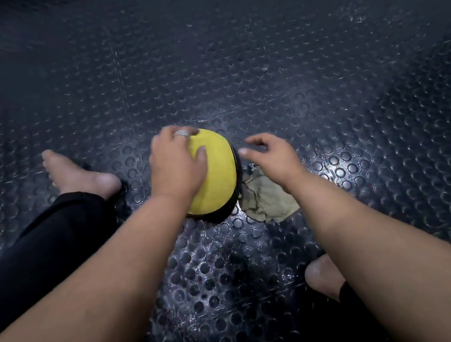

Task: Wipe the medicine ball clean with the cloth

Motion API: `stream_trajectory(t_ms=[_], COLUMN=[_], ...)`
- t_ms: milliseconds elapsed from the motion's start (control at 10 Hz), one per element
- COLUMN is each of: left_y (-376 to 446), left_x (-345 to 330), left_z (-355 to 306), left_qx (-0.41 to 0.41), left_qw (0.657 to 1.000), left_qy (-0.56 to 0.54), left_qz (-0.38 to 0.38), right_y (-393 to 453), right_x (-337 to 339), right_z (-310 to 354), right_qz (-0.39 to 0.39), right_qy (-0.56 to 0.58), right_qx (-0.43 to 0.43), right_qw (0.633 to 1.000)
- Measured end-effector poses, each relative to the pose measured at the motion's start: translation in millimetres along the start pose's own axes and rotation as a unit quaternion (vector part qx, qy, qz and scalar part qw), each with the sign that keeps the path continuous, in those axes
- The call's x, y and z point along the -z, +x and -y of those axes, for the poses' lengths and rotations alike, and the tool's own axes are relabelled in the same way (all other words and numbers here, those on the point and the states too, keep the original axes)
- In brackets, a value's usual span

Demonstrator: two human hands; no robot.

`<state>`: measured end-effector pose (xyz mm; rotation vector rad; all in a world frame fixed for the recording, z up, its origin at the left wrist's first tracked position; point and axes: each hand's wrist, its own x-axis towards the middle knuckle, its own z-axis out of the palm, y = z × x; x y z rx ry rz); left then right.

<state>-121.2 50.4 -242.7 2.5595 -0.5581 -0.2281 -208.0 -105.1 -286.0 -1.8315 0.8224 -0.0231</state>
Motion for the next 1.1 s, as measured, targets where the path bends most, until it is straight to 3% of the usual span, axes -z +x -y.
stream_trajectory(t_ms=[100, 200, 300, 600, 900, 1100], left_y=[5, 2, -2, -5, -24, -59], left_x=[13, 13, 12, 18, 41, 54], left_z=[22, 28, 29, 30, 26, 51], left_qx=[0.097, 0.140, 0.129, 0.112, 0.055, 0.076], left_qw=[0.995, 0.986, 0.985, 0.983, 0.982, 0.969], left_qy=[-0.010, -0.050, -0.052, -0.024, -0.001, 0.035], left_qz=[0.023, 0.070, 0.102, 0.143, 0.179, 0.233], right_y=[-6, -9, -15, -23, -49, -91], right_x=[-17, -26, -30, -31, -32, -12], right_z=[32, 41, 38, 47, 60, 49], right_qz=[0.076, 0.107, 0.093, 0.089, 0.060, 0.092], right_qy=[0.080, 0.027, -0.070, -0.180, -0.250, -0.326], right_qx=[0.020, 0.039, 0.052, 0.032, 0.080, 0.020], right_qw=[0.994, 0.993, 0.992, 0.979, 0.963, 0.941])
